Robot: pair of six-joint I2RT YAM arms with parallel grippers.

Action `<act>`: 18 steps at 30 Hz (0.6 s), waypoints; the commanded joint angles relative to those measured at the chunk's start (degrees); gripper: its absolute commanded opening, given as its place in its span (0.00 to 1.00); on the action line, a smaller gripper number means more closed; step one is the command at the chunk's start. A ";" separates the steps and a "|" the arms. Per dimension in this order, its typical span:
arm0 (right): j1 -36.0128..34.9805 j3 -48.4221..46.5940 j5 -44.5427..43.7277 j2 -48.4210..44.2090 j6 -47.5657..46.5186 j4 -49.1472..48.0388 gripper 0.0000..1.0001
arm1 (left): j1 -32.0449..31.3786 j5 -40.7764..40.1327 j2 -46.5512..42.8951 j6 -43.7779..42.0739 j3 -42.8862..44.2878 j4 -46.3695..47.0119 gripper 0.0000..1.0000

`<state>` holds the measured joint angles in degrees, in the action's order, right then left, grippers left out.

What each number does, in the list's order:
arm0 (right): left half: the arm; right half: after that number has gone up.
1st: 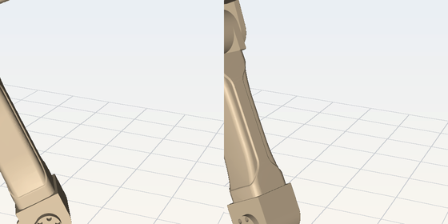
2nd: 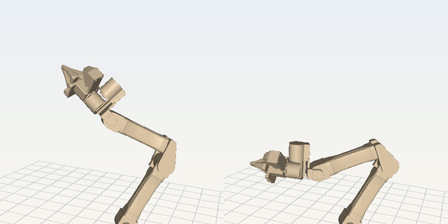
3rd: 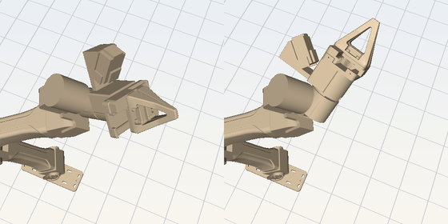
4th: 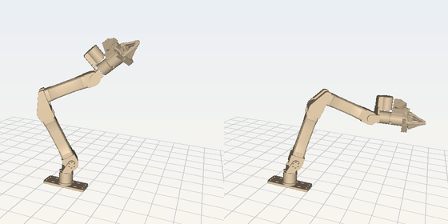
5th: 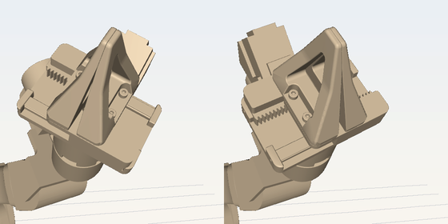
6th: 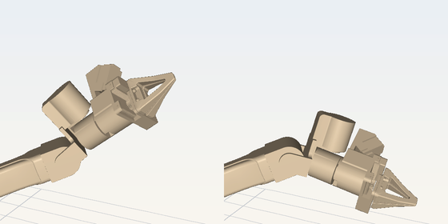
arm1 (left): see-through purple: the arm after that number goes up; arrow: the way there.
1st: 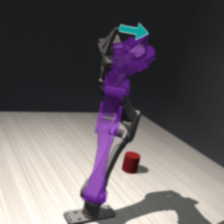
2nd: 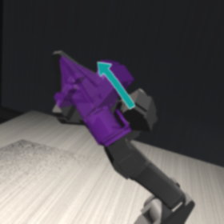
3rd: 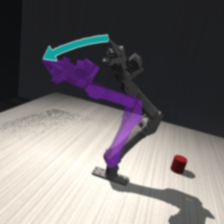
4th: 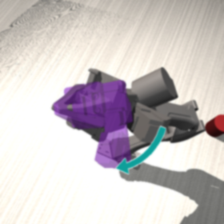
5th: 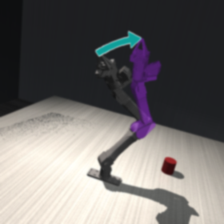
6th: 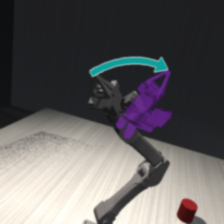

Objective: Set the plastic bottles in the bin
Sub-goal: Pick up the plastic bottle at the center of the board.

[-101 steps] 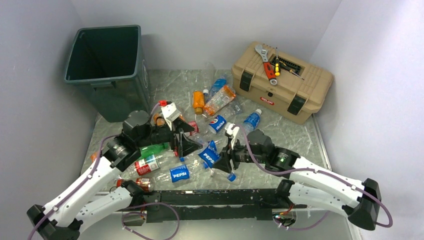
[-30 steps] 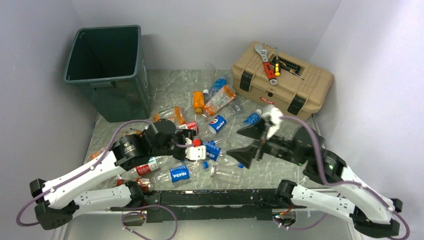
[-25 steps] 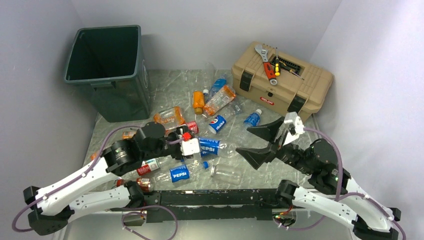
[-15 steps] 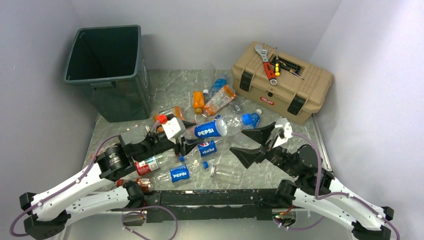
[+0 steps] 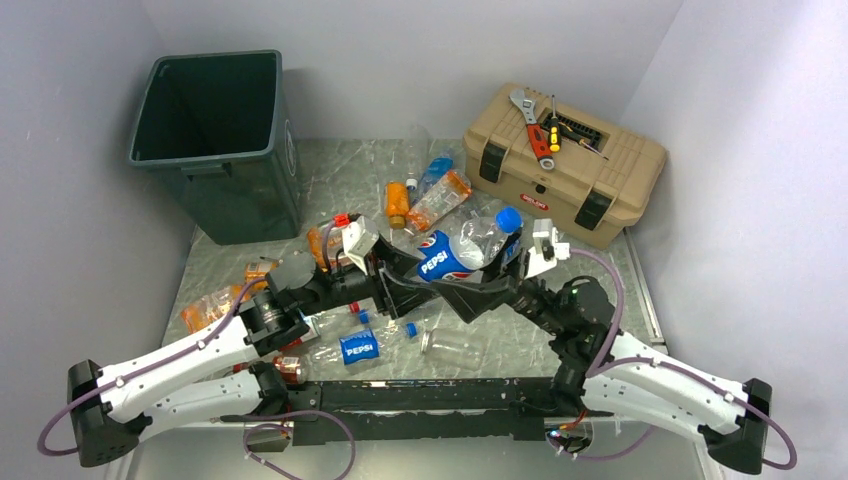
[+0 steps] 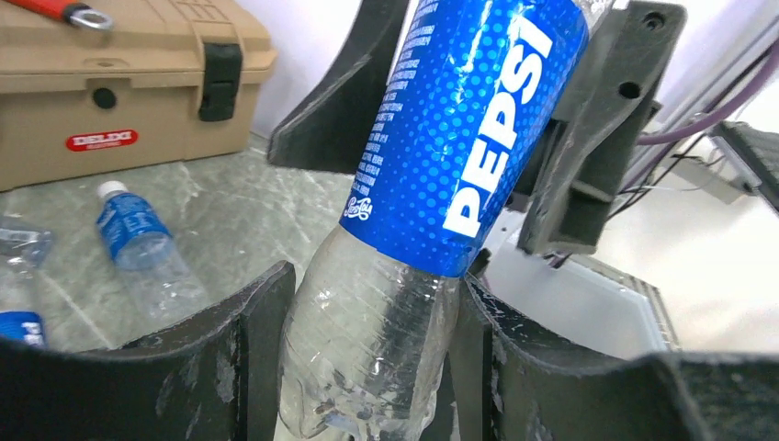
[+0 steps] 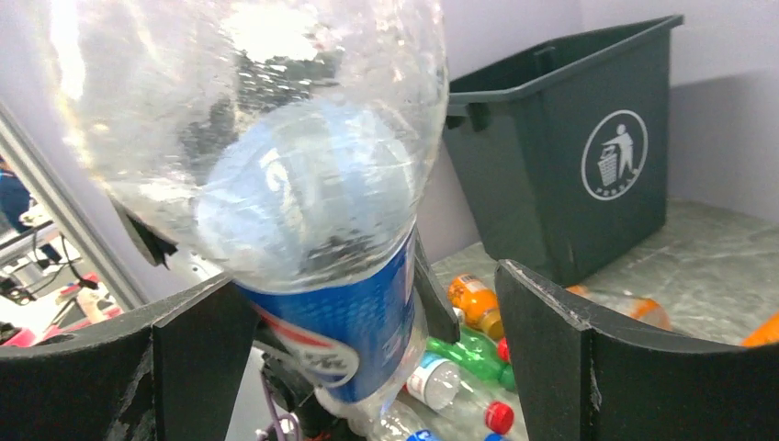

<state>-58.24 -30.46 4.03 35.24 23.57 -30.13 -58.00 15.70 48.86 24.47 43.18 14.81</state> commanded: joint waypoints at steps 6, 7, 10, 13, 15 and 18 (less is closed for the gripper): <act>-0.30 -1.81 2.76 5.90 4.00 -16.58 0.57 | -0.10 2.94 -1.44 5.29 -1.76 9.88 0.00; -0.30 -1.46 3.34 6.10 4.14 -17.58 0.53 | -0.10 2.52 -1.75 5.18 -2.12 9.70 0.00; -0.30 -0.92 3.65 6.45 5.05 -19.51 0.54 | -0.11 2.42 -1.82 5.00 -2.32 8.87 0.00; -0.30 -0.36 2.17 6.70 6.04 -21.72 0.60 | -0.13 3.11 -0.97 4.97 -2.01 8.49 0.00; -0.30 -0.75 1.79 7.27 6.44 -22.26 0.60 | -0.10 3.48 -0.39 5.13 -1.90 8.57 0.00; -0.30 -1.30 2.50 9.00 7.10 -23.66 0.56 | -0.10 4.13 0.28 4.79 -1.71 8.28 0.00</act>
<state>-58.78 -30.61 7.66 42.89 28.67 -46.24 -57.78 16.88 48.62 29.39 41.04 21.02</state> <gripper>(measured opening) 0.589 0.593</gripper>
